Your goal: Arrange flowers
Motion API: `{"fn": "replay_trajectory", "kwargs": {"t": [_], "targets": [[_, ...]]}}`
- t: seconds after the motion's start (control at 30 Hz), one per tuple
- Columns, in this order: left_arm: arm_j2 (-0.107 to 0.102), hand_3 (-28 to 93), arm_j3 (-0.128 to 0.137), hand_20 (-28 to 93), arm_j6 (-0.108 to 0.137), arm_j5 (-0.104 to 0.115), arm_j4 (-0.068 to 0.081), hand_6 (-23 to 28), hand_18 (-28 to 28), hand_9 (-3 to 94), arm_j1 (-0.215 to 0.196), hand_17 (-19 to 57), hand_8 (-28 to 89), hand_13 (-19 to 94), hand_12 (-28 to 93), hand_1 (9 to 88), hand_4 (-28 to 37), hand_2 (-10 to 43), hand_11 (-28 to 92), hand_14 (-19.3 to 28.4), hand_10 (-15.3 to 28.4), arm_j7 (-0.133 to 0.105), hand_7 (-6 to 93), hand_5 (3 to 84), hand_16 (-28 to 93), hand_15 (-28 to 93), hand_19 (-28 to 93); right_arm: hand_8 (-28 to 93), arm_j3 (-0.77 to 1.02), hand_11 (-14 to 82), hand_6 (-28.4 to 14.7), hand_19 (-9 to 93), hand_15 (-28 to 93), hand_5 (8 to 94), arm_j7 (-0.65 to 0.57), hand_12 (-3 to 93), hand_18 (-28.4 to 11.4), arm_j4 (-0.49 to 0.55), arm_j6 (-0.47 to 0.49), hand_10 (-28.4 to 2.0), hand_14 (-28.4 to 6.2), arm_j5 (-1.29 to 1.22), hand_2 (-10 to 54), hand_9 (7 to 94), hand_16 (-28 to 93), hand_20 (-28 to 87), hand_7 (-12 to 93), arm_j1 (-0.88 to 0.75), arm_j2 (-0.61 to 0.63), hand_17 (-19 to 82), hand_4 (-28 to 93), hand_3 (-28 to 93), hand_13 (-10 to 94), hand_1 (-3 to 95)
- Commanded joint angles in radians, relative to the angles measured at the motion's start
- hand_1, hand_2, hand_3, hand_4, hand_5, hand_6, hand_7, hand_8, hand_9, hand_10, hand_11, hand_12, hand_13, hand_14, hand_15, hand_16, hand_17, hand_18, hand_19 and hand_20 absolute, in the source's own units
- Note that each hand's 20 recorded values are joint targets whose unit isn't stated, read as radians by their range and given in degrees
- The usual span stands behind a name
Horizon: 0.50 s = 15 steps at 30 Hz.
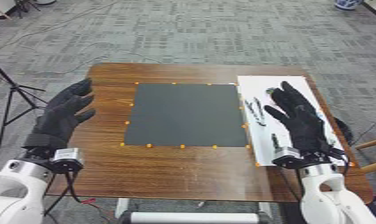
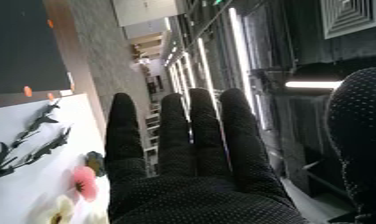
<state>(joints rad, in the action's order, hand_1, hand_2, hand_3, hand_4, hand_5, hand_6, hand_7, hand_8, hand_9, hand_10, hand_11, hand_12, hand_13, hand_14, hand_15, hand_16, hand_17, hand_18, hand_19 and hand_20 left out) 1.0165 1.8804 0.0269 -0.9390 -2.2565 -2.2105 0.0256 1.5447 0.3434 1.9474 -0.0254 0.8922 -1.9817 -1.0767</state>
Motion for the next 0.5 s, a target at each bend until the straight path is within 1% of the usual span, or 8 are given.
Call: {"fn": "replay_trajectory", "kwargs": {"t": [0.03, 0.2, 0.23, 0.3, 0.33, 0.4, 0.47, 0.5], "targets": [[-0.004, 68, 0.022, 6, 0.014, -0.002, -0.005, 2.3, 18.4, 12.5, -0.02, -12.7, -9, 4, 21, 26.7, -28.1, -9.1, 17, 11.2, 8.6, -0.013, 19.7, 20.3, -4, 33, 38, -11, -0.023, 7.7, -3.5, 35, 7, 32.7, 0.012, 17.9, -15.1, -0.021, -0.001, -8.2, -6.0, -0.001, -9.3, 31.8, 16, 14, 14, 0.047, 0.036, 8, -26, 89, 25, 16.8], [0.001, 69, 0.033, 6, 0.019, -0.005, -0.012, 2.4, 16.2, 12.6, -0.044, -12.1, -9, 3, 21, 27.3, -27.4, -9.3, 17, 11.0, 8.7, -0.036, 19.4, 20.4, -3, 33, 38, -11, -0.024, 7.5, -3.5, 35, 7, 32.7, 0.007, 17.9, -14.9, -0.02, -0.001, -8.2, -5.7, 0.001, -9.1, 31.6, 16, 14, 14, 0.043, 0.045, 8, -26, 89, 26, 17.1], [0.0, 69, 0.035, 6, 0.026, -0.006, -0.013, 2.4, 16.3, 12.6, -0.047, -11.8, -9, 3, 21, 27.3, -27.2, -9.4, 17, 11.0, 8.7, -0.037, 19.5, 20.4, -3, 34, 38, -11, -0.029, 7.5, -3.6, 35, 7, 32.7, 0.008, 18.0, -14.9, -0.024, 0.0, -8.2, -5.6, -0.006, -9.1, 31.6, 16, 14, 14, 0.051, 0.047, 8, -26, 89, 26, 17.1], [-0.002, 69, 0.032, 7, 0.061, -0.006, -0.017, 2.4, 16.7, 12.5, -0.058, -11.4, -9, 3, 21, 27.5, -26.9, -9.4, 18, 10.9, 8.7, -0.066, 19.7, 20.4, -3, 34, 38, -11, -0.053, 7.6, -3.6, 35, 7, 32.7, 0.022, 18.0, -14.9, -0.038, -0.003, -8.0, -5.6, -0.009, -9.1, 31.7, 16, 14, 14, 0.088, 0.07, 8, -26, 88, 26, 17.2], [0.002, 69, 0.038, 7, 0.057, -0.004, -0.019, 2.3, 16.8, 12.5, -0.064, -11.2, -9, 3, 22, 27.7, -26.8, -9.4, 18, 11.0, 8.7, -0.066, 19.9, 20.3, -3, 34, 38, -11, -0.063, 7.7, -3.6, 35, 7, 32.7, 0.019, 18.1, -14.9, -0.039, -0.012, -8.0, -5.6, -0.009, -9.1, 31.7, 16, 14, 14, 0.097, 0.093, 8, -26, 89, 26, 17.2], [0.001, 69, 0.039, 7, 0.047, 0.0, -0.017, 2.3, 16.9, 12.5, -0.062, -10.6, -9, 4, 22, 27.9, -26.4, -9.4, 18, 11.3, 8.6, -0.056, 20.6, 20.3, -3, 35, 39, -11, -0.055, 8.2, -3.6, 39, 8, 32.6, -0.06, 18.5, -15.9, 0.001, -0.098, -8.2, -7.0, 0.023, -9.1, 31.6, 17, 17, 14, 0.077, 0.143, 8, -26, 88, 27, 17.8], [-0.001, 69, 0.029, 7, 0.044, 0.0, -0.012, 2.3, 16.8, 12.5, -0.053, -10.4, -10, 4, 22, 28.0, -26.1, -9.5, 18, 11.4, 8.5, -0.065, 20.9, 20.3, -3, 36, 39, -12, -0.044, 13.7, -4.3, 48, 24, 34.1, -0.18, 20.2, -17.4, 0.051, -0.274, -10.8, -9.4, 0.182, -9.4, 34.3, 19, 20, 16, 0.047, 0.19, 8, -26, 88, 30, 20.5], [0.0, 69, 0.031, 7, 0.046, -0.005, -0.013, 2.3, 16.8, 12.4, -0.054, -10.5, -10, 4, 22, 28.0, -26.1, -9.5, 19, 11.3, 8.5, -0.068, 21.0, 20.3, -3, 36, 39, -12, -0.065, 21.7, -4.9, 53, 39, 36.6, -0.251, 22.3, -18.2, 0.066, -0.39, -12.6, -10.3, 0.309, -9.5, 37.8, 17, 23, 19, 0.049, 0.218, 9, -27, 88, 32, 22.2]]}}
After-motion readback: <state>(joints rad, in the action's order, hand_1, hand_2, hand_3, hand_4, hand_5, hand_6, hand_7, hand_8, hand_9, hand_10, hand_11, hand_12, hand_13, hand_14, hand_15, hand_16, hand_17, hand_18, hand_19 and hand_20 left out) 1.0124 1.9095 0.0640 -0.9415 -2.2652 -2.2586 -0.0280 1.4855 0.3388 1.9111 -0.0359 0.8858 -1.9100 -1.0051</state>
